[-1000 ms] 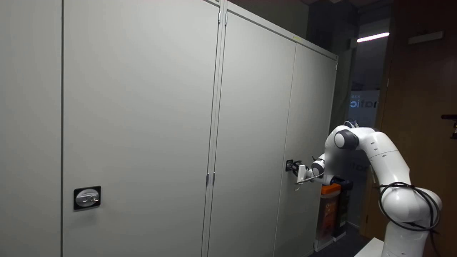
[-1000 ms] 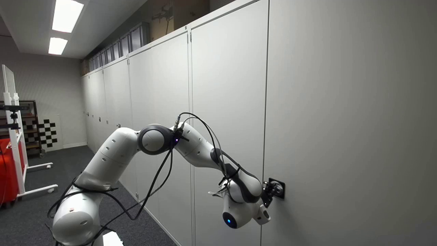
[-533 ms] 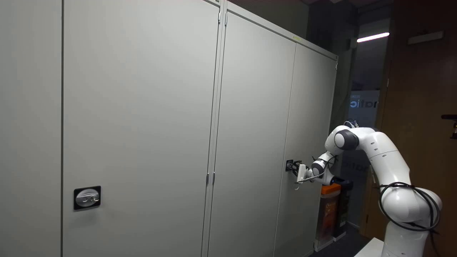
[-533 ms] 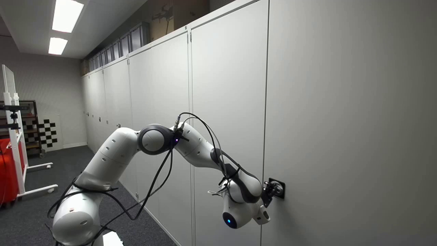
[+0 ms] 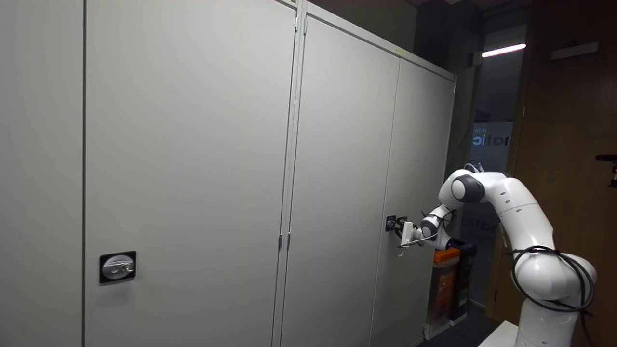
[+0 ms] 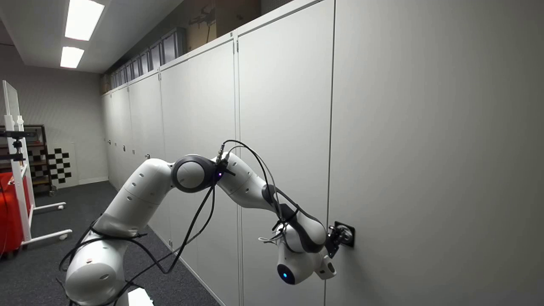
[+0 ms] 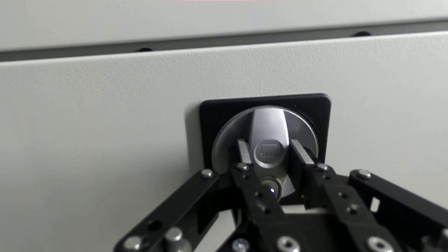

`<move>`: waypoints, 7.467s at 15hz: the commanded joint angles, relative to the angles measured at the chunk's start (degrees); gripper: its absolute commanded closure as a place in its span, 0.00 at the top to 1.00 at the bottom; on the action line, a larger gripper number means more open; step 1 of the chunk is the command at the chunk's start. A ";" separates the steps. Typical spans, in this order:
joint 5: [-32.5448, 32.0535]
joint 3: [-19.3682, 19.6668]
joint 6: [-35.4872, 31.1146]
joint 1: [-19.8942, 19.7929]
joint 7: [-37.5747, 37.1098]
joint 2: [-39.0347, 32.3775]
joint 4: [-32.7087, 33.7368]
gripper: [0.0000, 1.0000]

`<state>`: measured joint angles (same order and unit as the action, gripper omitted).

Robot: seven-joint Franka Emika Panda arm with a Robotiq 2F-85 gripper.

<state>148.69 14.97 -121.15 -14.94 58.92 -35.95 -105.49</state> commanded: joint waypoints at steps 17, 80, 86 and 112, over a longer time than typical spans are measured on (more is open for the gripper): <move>-2.23 1.49 13.02 0.63 1.96 11.25 -15.84 0.08; -24.26 15.02 25.97 -9.46 9.75 18.31 -31.96 0.08; -25.83 16.08 26.36 -10.62 9.53 18.05 -31.44 0.08; -34.94 20.80 30.25 -15.08 9.24 16.03 -28.84 0.08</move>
<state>114.98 34.33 -92.18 -28.36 67.00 -21.35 -134.89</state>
